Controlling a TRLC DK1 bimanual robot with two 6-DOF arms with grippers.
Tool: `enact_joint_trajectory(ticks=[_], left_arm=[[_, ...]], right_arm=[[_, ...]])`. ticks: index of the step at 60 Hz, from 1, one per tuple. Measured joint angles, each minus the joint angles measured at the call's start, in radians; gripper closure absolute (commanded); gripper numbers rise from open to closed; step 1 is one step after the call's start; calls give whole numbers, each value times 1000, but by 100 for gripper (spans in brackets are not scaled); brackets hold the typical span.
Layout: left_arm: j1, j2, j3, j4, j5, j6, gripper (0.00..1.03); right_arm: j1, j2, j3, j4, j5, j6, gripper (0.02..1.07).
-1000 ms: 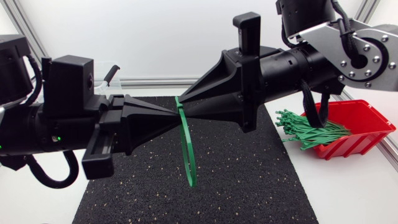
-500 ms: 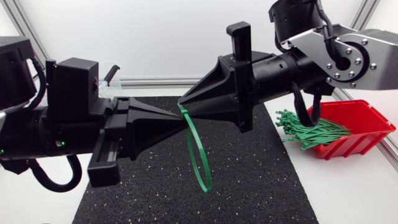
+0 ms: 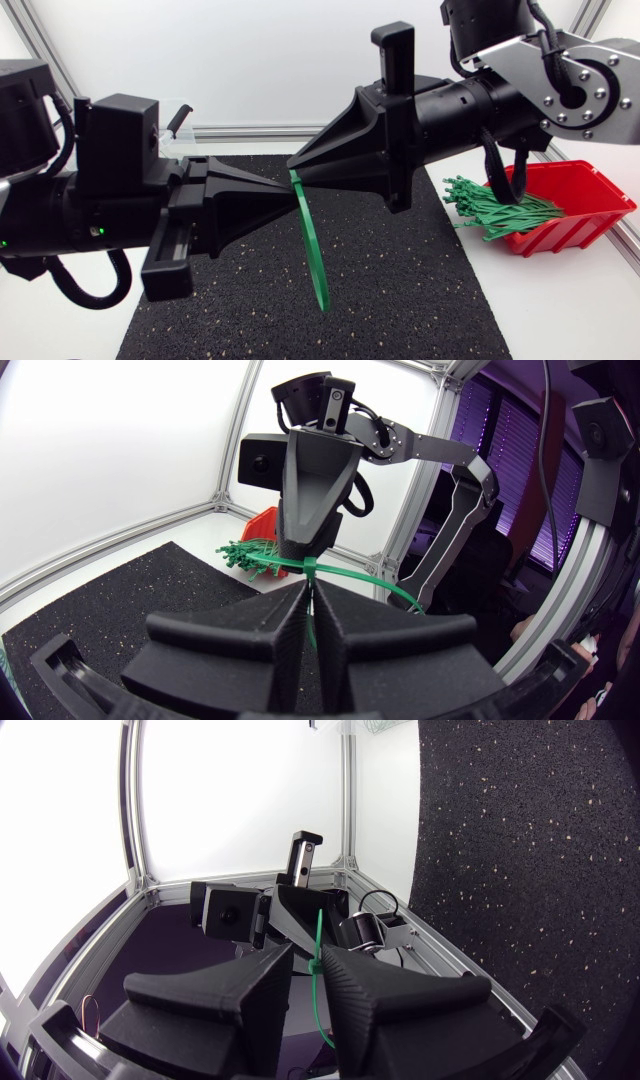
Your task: Take a green cable tie from the red box, thread the tail through the head to close it, then place it in the transparent bin on the left.
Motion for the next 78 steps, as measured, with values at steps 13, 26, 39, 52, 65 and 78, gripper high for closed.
enact_joint_trajectory(ticks=[13,26,39,52,65,78], left_arm=[[0,0,0,0,0,3,100],[0,0,-3,0,0,7,100],[0,-2,-8,0,0,27,100],[-4,-7,-11,0,-8,30,100],[-13,-8,-13,0,-15,38,100],[-14,-11,-20,-1,-23,38,100]], right_arm=[[9,0,0,0,11,0,80],[9,1,0,1,15,0,80],[20,1,0,0,23,0,83],[39,1,0,0,47,0,83],[53,1,-1,-3,76,0,101],[53,-4,-17,10,94,1,101]])
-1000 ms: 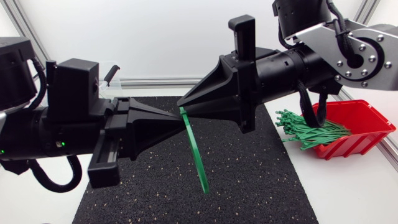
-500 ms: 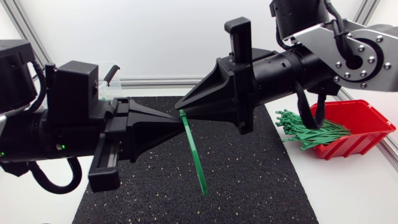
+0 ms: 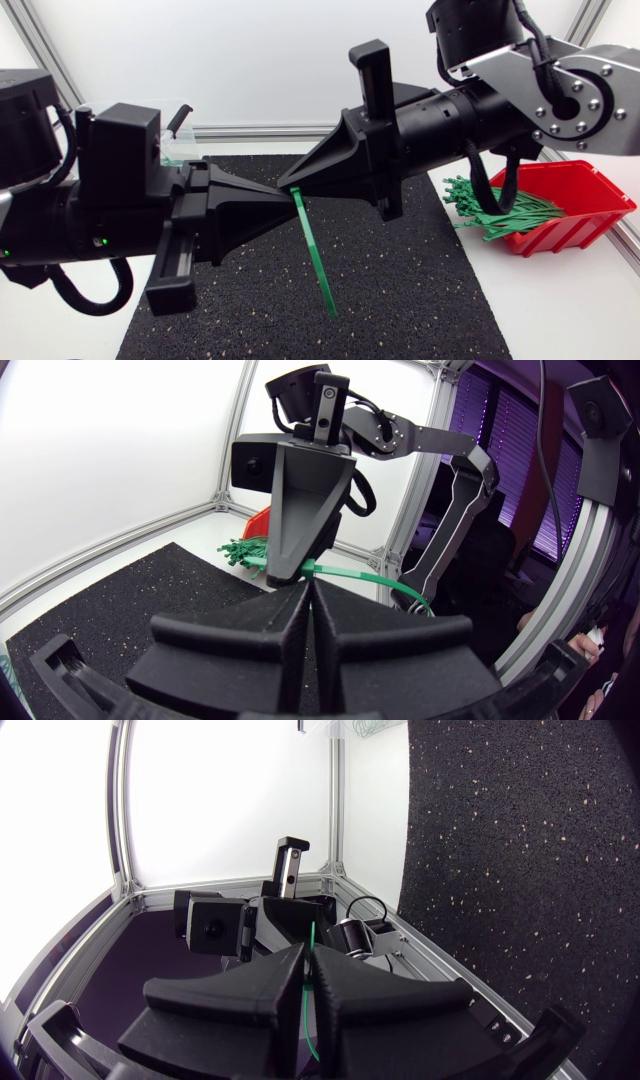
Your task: Take a green cable tie from the red box, thread the tail through the head to close it, then place it in the transparent bin on the left.
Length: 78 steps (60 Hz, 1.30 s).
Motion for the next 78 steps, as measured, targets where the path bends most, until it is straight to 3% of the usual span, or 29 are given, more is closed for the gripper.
enact_joint_trajectory(ticks=[28,70,72,75,78], left_arm=[[-57,-37,-15,-55,-133,0,100],[-127,-63,-19,-87,-173,4,100],[-123,-62,-19,-89,-170,11,100],[-117,-59,-19,-89,-157,19,100],[-103,-54,-18,-93,-140,24,100]], right_arm=[[-12,68,-3,49,-12,3,101],[-21,103,5,67,17,4,101],[-21,95,3,67,23,4,98],[-21,75,-1,67,34,3,73],[-21,52,-4,57,41,0,61]])
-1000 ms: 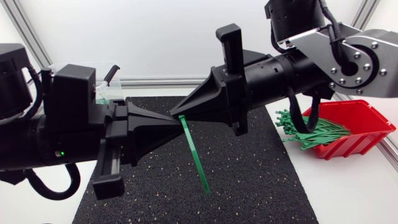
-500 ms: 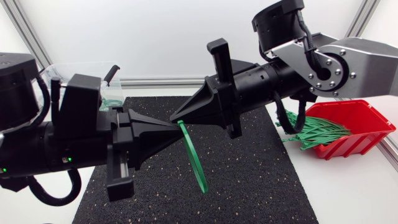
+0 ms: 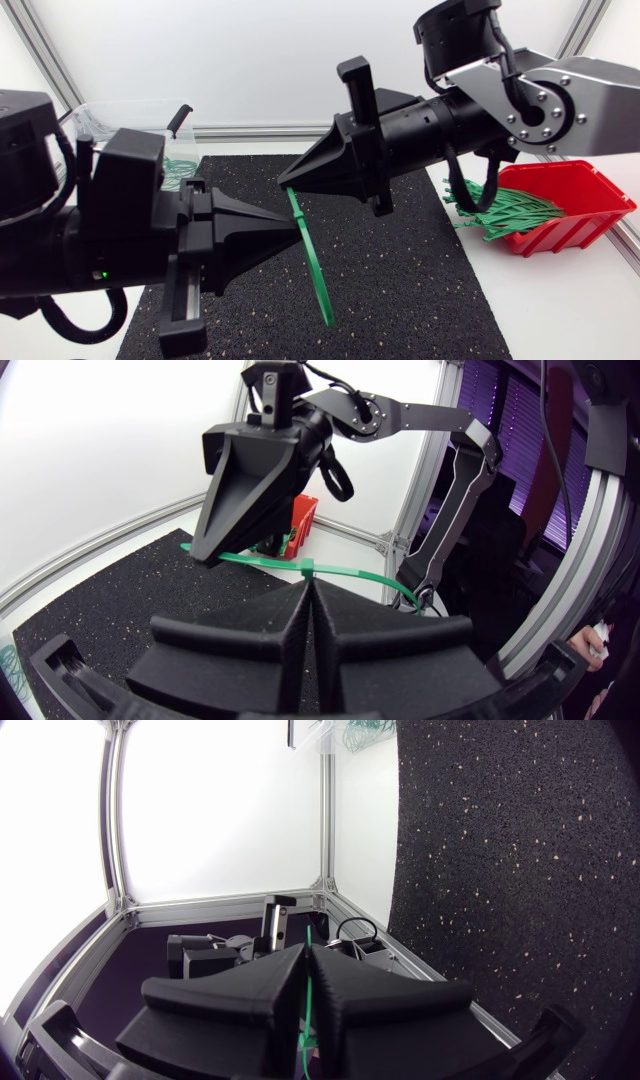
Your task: Take a green cable tie from the red box, thread the tail through the head to close it, then place it in the transparent bin on the left.
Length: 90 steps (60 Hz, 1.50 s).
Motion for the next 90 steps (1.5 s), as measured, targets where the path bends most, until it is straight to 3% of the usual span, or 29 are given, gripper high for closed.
enact_joint_trajectory(ticks=[8,16,25,30,38,53,59,64,70,76,90], left_arm=[[46,10,11,-77,12,32,100],[106,13,35,-186,15,77,100],[241,13,72,-301,-6,152,100],[326,13,89,-316,-66,200,100],[505,13,128,-341,-89,258,100],[889,122,348,-297,-91,282,100],[998,237,483,-293,-95,280,100],[1065,377,649,-359,-103,273,100],[1102,555,864,-463,-146,254,100],[1106,747,1110,-632,-186,243,100],[1027,1073,1484,-892,-376,227,100]], right_arm=[[-23,-50,0,-126,28,-100,26],[-40,-44,-5,-226,239,-284,11],[-64,24,-23,-260,472,-458,7],[-85,45,-34,-278,579,-526,7],[-128,43,-34,-281,715,-613,7],[-185,-8,-36,-290,901,-728,7],[-185,-60,-46,-298,924,-747,7],[-185,-96,-60,-308,940,-749,7],[-180,-131,-84,-324,960,-749,7],[-159,-161,-105,-344,971,-748,7],[-108,-216,-132,-373,1001,-744,7]])
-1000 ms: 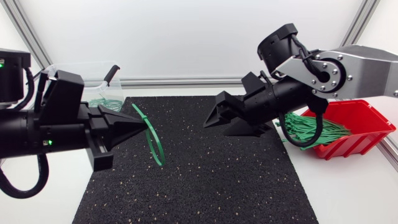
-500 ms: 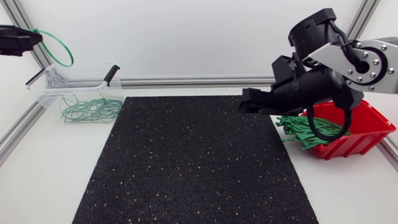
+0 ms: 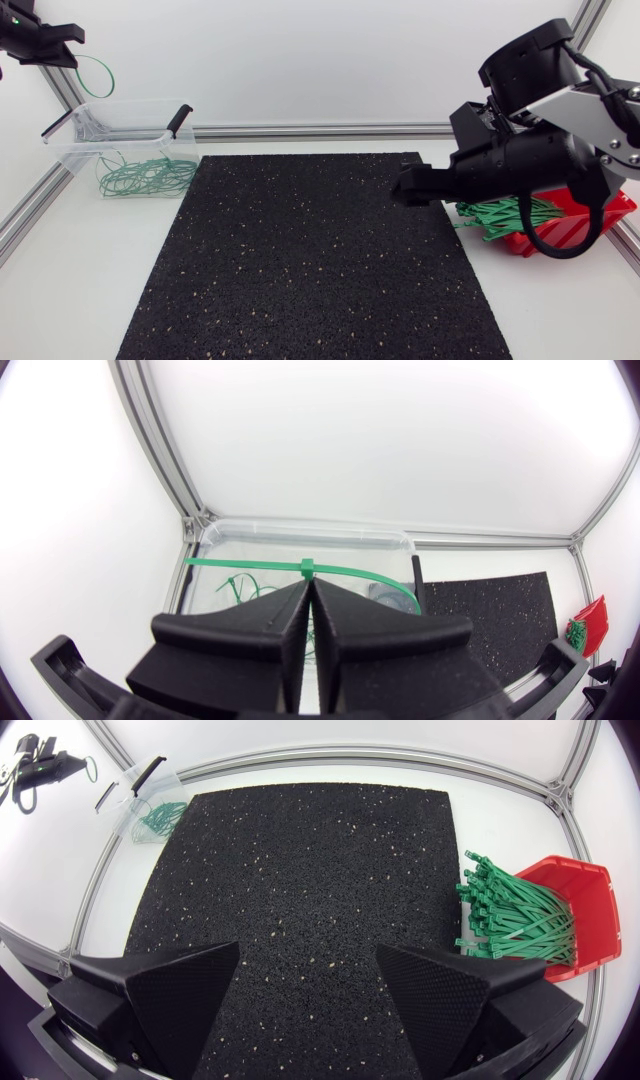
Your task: Take a green cable tie from the red box, thread the tail through the head to close it, then place it in the transparent bin on the left.
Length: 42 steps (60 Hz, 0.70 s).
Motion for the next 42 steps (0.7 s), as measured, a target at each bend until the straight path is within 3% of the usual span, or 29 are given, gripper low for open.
enact_joint_trajectory(ticks=[13,15,18,23,24,42], left_arm=[[-82,256,254,-167,-152,-27,99],[-86,306,315,-217,-162,-29,90],[-92,408,461,-328,-187,-32,51],[-97,599,753,-473,-238,-32,6],[-97,622,785,-484,-242,-32,2],[-98,644,844,-561,-252,-48,3]], right_arm=[[18,-19,-41,-11,14,5,7],[18,-23,-46,-14,13,7,7],[21,-32,-48,-23,13,7,7],[26,-54,-48,-38,14,7,7],[27,-59,-48,-40,14,7,7],[30,-131,-51,-98,17,7,7]])
